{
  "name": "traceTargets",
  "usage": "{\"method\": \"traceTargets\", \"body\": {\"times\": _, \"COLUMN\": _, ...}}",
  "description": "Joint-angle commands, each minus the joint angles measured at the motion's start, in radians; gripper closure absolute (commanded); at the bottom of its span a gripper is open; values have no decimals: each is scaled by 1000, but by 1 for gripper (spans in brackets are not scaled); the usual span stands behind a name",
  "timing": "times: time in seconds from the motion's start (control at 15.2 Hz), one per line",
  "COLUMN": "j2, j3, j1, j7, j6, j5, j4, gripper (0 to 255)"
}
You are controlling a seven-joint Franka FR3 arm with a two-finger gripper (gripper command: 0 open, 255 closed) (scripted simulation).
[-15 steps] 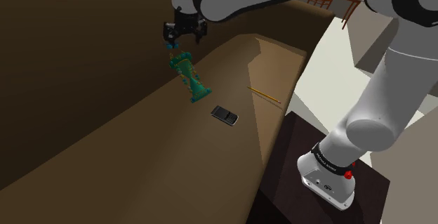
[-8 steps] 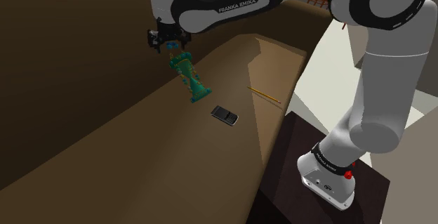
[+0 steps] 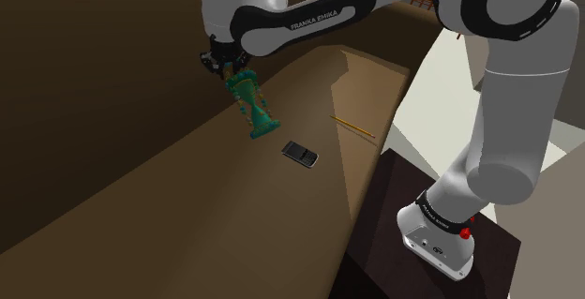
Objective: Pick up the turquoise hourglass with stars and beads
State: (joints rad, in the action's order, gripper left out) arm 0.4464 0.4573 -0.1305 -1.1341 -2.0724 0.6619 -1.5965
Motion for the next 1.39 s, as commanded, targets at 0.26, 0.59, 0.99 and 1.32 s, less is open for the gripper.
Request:
{"method": "traceTargets", "body": {"times": 0.26, "j2": 4, "j3": 0, "j1": -1, "j7": 0, "j6": 1, "j5": -1, "j4": -2, "gripper": 255}}
{"method": "traceTargets", "body": {"times": 0.59, "j2": -5, "j3": 4, "j1": 1, "j7": 13, "j6": 20, "j5": -11, "j4": 11, "gripper": 255}}
{"method": "traceTargets", "body": {"times": 0.99, "j2": -26, "j3": 14, "j1": 1, "j7": 48, "j6": 79, "j5": -36, "j4": 58, "gripper": 255}}
{"method": "traceTargets", "body": {"times": 1.32, "j2": -39, "j3": 20, "j1": -1, "j7": 76, "j6": 131, "j5": -53, "j4": 105, "gripper": 255}}
